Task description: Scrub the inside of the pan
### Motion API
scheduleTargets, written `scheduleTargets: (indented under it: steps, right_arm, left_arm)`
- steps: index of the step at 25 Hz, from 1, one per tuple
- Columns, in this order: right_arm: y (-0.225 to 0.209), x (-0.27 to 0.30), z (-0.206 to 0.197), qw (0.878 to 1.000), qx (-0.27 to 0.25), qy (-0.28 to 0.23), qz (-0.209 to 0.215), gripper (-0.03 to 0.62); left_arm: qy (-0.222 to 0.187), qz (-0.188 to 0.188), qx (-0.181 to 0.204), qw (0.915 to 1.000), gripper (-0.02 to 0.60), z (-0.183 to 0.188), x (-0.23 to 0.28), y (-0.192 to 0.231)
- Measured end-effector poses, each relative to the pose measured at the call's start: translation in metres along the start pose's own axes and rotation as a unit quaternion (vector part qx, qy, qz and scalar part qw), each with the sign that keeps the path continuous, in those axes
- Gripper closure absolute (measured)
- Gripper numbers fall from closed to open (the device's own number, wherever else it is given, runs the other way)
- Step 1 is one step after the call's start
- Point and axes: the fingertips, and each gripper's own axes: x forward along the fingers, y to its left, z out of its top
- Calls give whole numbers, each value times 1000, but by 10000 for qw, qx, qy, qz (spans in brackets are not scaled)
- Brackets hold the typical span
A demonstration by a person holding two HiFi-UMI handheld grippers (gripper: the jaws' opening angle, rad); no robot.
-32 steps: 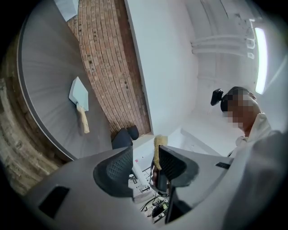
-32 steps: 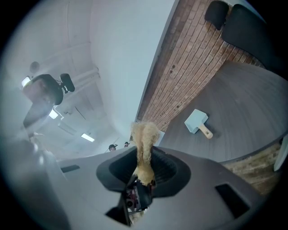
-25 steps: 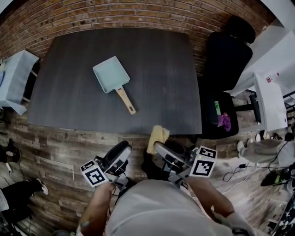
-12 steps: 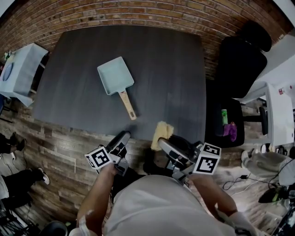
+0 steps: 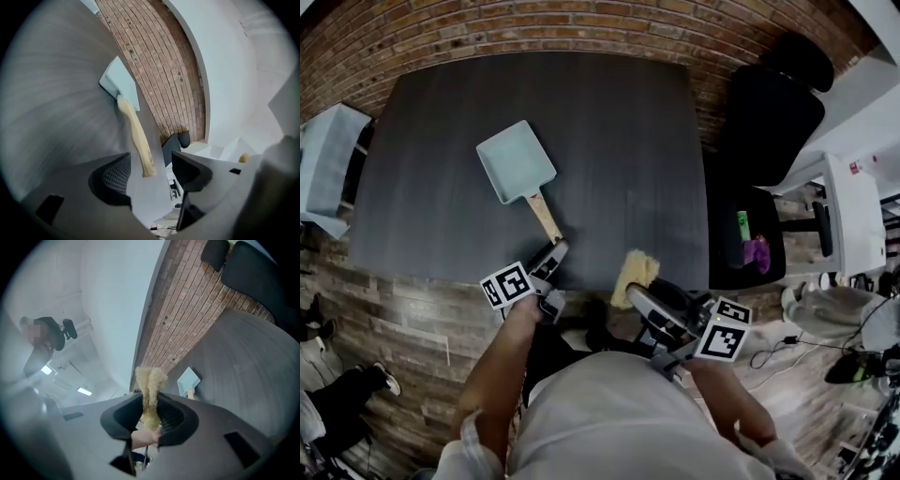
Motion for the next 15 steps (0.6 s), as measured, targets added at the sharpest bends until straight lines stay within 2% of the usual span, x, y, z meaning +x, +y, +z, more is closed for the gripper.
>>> scheduleTargets:
  steps: [4, 6, 7, 11, 15]
  right_arm:
    - [-3, 1, 2, 9993, 12, -223, -303, 501]
    - [-2, 4, 1, 9987, 7, -312, -403, 502]
    - [-2, 6, 2, 9983, 0, -364, -449, 502]
    - [-1, 14, 3, 9966, -26, -540, -619, 502]
    - [0, 24, -2, 9953, -90, -601, -756, 502]
  left_arm:
    - [205, 6, -143, 9997, 329, 10, 21, 11]
    - [335, -19, -196, 9992, 411, 12, 25, 15]
    - [402, -72, -248, 9989, 428, 12, 26, 16]
    - [691, -299, -533, 9957, 443, 9, 26, 15]
    - [942, -321, -794, 9919, 460, 3, 17, 16]
